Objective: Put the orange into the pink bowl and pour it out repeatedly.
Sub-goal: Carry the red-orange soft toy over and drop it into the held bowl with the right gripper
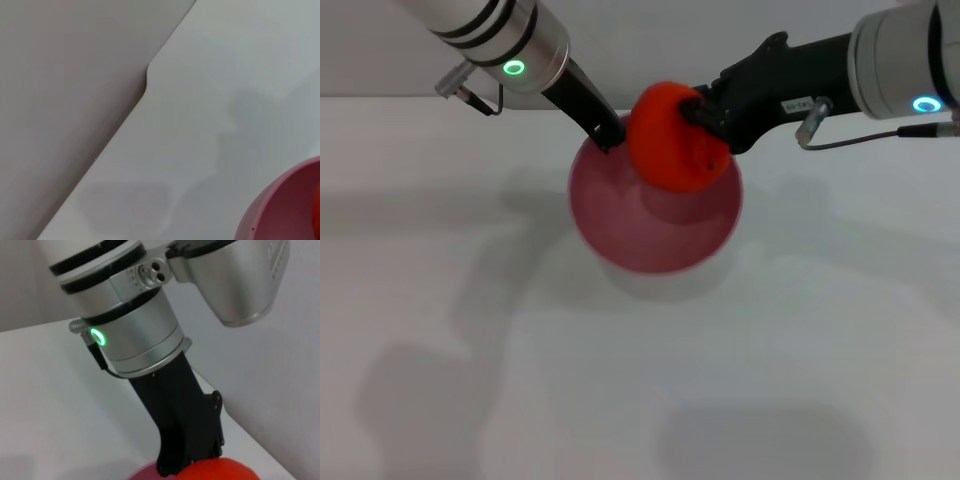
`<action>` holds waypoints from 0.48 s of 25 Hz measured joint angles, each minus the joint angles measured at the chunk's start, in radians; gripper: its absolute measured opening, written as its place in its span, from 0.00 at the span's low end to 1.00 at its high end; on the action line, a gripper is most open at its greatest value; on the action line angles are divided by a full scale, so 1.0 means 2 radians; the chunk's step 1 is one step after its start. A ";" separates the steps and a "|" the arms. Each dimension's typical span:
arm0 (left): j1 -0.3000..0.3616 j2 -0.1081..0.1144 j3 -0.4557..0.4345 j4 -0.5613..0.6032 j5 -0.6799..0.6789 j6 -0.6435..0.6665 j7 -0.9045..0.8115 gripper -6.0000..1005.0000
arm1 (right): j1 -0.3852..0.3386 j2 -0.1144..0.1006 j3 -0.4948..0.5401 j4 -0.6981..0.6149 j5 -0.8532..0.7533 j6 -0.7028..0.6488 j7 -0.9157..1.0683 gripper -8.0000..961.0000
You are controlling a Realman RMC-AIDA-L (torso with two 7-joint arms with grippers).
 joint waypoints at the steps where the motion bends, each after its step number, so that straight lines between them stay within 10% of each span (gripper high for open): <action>1: 0.000 0.000 -0.001 0.000 0.000 0.000 0.000 0.05 | 0.000 0.000 -0.001 0.001 0.000 0.001 0.000 0.08; 12: 0.000 0.001 0.000 -0.001 0.003 -0.002 0.000 0.05 | -0.007 0.001 -0.022 0.005 -0.004 0.017 -0.027 0.11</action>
